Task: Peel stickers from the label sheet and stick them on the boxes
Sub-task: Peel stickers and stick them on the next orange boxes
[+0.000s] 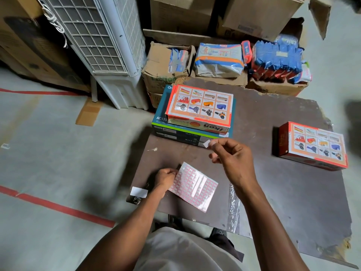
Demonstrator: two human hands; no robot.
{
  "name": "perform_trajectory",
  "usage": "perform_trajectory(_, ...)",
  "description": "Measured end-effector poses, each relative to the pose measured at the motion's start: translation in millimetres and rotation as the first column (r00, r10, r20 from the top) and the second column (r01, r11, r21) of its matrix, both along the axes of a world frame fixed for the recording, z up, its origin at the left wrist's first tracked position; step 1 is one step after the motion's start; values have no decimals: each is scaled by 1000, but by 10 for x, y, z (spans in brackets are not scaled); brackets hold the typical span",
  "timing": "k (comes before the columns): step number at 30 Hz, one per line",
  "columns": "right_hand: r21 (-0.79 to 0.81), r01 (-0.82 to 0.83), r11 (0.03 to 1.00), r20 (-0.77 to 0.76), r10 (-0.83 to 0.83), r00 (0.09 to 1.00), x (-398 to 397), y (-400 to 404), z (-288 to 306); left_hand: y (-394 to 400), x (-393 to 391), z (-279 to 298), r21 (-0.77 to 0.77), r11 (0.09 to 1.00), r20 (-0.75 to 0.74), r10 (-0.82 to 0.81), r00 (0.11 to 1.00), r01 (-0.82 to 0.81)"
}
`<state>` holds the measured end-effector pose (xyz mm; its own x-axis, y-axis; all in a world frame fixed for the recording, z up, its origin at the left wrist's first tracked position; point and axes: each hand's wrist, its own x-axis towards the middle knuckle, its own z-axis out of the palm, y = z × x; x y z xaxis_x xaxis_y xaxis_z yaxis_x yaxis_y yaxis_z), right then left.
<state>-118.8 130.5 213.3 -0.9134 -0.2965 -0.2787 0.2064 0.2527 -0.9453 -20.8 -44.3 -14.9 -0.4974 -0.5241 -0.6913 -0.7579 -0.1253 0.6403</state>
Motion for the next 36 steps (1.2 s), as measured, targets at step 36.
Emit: perform_trajectory(36,47,85,995,41,-87,995,-1046,-233,-472,-841,-1753,612,-268,949,-256,95,962,-165)
